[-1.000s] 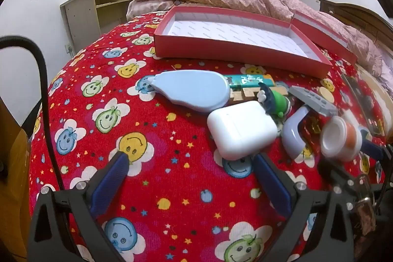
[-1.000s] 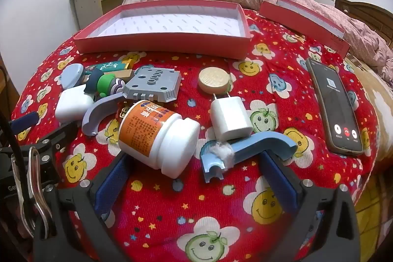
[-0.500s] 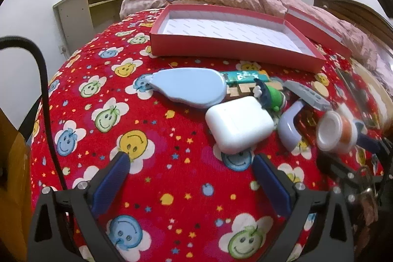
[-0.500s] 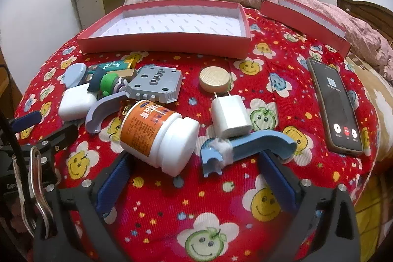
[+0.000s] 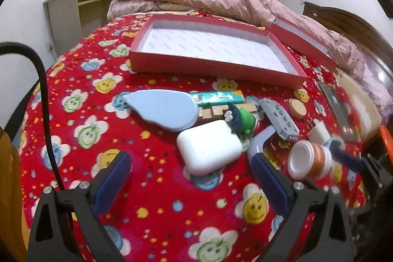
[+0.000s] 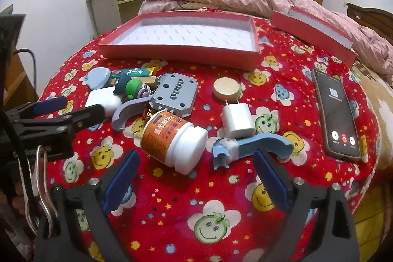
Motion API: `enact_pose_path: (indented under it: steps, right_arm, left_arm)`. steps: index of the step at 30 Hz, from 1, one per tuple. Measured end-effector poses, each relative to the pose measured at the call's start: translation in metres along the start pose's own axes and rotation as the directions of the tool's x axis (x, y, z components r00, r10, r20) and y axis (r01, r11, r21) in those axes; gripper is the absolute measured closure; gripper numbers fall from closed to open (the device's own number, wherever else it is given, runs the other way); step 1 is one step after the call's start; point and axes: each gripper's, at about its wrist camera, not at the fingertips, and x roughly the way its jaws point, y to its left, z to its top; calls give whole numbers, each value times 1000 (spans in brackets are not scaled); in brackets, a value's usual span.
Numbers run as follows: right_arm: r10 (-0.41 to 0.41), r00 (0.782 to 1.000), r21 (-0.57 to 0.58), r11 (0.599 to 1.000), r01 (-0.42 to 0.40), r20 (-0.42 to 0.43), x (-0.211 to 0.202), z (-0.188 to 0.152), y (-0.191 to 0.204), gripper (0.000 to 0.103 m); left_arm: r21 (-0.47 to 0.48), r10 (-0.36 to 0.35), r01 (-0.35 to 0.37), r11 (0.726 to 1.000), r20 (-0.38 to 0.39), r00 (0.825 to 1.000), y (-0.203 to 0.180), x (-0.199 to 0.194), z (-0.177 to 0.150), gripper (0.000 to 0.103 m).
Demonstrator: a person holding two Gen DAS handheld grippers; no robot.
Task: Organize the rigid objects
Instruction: 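Close the left gripper on the white earbud case while the right gripper approaches the orange-labeled bottle, then lift the earbud case with the left gripper while the right gripper grasps and lifts the orange-labeled bottle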
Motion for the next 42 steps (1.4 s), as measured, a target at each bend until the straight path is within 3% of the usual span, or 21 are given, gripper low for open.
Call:
enact_pose_path:
  steps: [7,15,21,25,32,37,42]
  right_arm:
    - [12,1000,32,999,-12,-3,3,-1,-7,10]
    - [36,999,39,999,-36,-9,7,-1,-5,11]
    - [38,999,43,998,-38,-12,9,0,-1,14]
    - [33,999,53,998,-32,-15,11,0,-2,16]
    - [4,1000,47,999,-4,-18,12,-1,0,19]
    - [-15,1000,44,999,16,-22,13,-1,2,20]
    - [-20,1000,41,999,21,-23,13,-2,2,22]
  left_arm:
    - [-32,25,-26,999,-27,999,-4,18,7,3]
    - [-2,84,-84,996,-27,996,-8,27,8,7]
    - [14,103,-102,995,-10,995,-7,24,6,22]
    - [29,88,-87,996,-4,996,-4,17,2,40]
    - [72,37,-37,997,-3,999,4,7,-10,38]
    - [64,42,-42,997,-5,999,16,0,-15,26]
    - [70,37,-36,997,-15,999,23,-3,-19,26]
